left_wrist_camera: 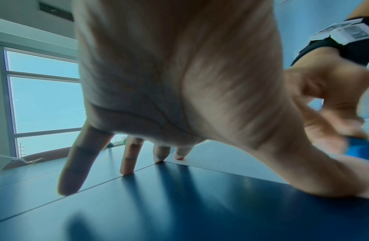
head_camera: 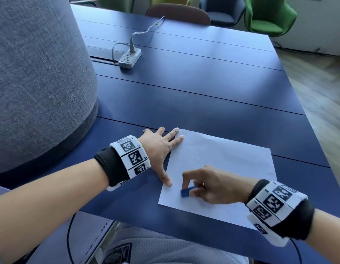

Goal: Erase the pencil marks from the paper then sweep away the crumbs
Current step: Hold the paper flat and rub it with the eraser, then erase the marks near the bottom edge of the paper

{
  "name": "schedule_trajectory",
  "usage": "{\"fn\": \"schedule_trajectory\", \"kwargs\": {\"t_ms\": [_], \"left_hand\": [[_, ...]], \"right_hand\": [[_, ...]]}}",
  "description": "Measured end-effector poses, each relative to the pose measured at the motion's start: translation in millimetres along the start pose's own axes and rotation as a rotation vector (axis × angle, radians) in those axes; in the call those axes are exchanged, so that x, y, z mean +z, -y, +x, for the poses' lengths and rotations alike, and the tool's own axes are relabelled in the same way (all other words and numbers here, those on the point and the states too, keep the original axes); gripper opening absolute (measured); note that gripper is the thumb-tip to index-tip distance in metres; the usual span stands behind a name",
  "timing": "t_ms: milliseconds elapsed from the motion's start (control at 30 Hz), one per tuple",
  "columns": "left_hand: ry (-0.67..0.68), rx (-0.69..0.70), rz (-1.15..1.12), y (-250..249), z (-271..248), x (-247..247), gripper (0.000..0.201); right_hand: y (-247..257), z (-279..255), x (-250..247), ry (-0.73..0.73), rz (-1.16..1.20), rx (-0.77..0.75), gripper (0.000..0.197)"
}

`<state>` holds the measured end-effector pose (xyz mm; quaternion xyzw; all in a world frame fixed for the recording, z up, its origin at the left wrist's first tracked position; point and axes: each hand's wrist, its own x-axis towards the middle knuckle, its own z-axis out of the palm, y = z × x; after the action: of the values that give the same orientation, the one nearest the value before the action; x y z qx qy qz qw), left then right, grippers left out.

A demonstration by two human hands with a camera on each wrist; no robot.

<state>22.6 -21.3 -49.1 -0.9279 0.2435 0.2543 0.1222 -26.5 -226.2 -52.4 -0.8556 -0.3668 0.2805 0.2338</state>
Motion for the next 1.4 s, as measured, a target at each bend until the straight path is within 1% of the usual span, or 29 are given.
{"fn": "schedule_trajectory", "kwargs": {"t_ms": [33, 67, 100, 200, 233, 300, 400, 433, 533, 567, 600, 700, 733, 767, 900, 1000, 1033, 1100, 1200, 1233, 1267, 1367, 1400], "left_hand": [[0.001, 0.0, 0.0, 0, 0, 0, 0.146], [0.004, -0.001, 0.001, 0, 0, 1, 0.146], [0.004, -0.002, 0.006, 0, 0, 1, 0.147], [-0.001, 0.001, 0.012, 1, 2, 1, 0.146], [0.0, 0.0, 0.009, 1, 1, 1, 0.146], [0.002, -0.002, 0.004, 1, 1, 1, 0.145], [0.003, -0.005, -0.009, 1, 0, 2, 0.146], [0.007, -0.007, -0.011, 1, 0, 1, 0.146], [0.012, -0.009, -0.004, 1, 0, 1, 0.146], [0.012, -0.008, -0.004, 1, 0, 2, 0.146], [0.012, -0.008, -0.008, 1, 0, 2, 0.146], [0.014, -0.008, -0.016, 1, 1, 2, 0.147], [0.016, -0.009, -0.014, 1, 1, 2, 0.147], [0.017, -0.01, -0.009, 0, 1, 2, 0.147], [0.02, -0.016, 0.02, -1, 1, 1, 0.147], [0.016, -0.017, 0.029, -2, 1, 1, 0.147], [0.012, -0.018, 0.027, -1, 1, 0, 0.147], [0.012, -0.017, 0.019, -1, 2, 1, 0.148], [0.022, -0.014, 0.008, 0, 1, 1, 0.147], [0.025, -0.014, 0.006, 0, 0, 1, 0.147], [0.027, -0.015, 0.005, 0, 0, 0, 0.147], [0.025, -0.017, -0.003, 0, 0, 0, 0.146], [0.025, -0.017, -0.006, 0, 0, 0, 0.146]], "right_hand": [[2, -4, 3, 0.034, 0.011, -0.006, 0.019], [4, -6, 4, 0.037, 0.021, 0.001, 0.019], [5, -4, 2, 0.0, 0.03, 0.013, 0.019], [-1, 13, -7, -0.173, 0.047, 0.094, 0.016], [-3, 16, -10, -0.191, 0.054, 0.107, 0.015], [-6, 13, -9, -0.143, 0.049, 0.075, 0.015], [-1, 0, -2, 0.031, 0.029, 0.011, 0.018], [-1, 0, -3, 0.026, 0.026, 0.01, 0.018], [-11, 10, -7, -0.171, 0.045, 0.068, 0.013], [-14, 11, -6, -0.192, 0.053, 0.066, 0.013], [-14, 10, -5, -0.165, 0.049, 0.05, 0.014], [-7, -1, 1, 0.014, 0.019, 0.014, 0.018], [-6, -1, 1, 0.02, 0.008, 0.027, 0.018], [-6, 3, -1, -0.017, -0.003, 0.051, 0.018], [-16, 36, -24, -0.272, 0.033, 0.197, 0.013], [-31, 54, -42, -0.368, 0.084, 0.326, 0.007], [-32, 56, -44, -0.372, 0.092, 0.353, 0.007], [-26, 51, -40, -0.323, 0.104, 0.33, 0.008], [-13, 39, -30, -0.134, 0.182, 0.277, 0.008], [-12, 38, -31, -0.109, 0.178, 0.285, 0.009], [-14, 41, -33, -0.125, 0.163, 0.303, 0.009], [-21, 50, -40, -0.285, 0.145, 0.351, 0.009], [-20, 49, -38, -0.309, 0.129, 0.344, 0.009]]}}
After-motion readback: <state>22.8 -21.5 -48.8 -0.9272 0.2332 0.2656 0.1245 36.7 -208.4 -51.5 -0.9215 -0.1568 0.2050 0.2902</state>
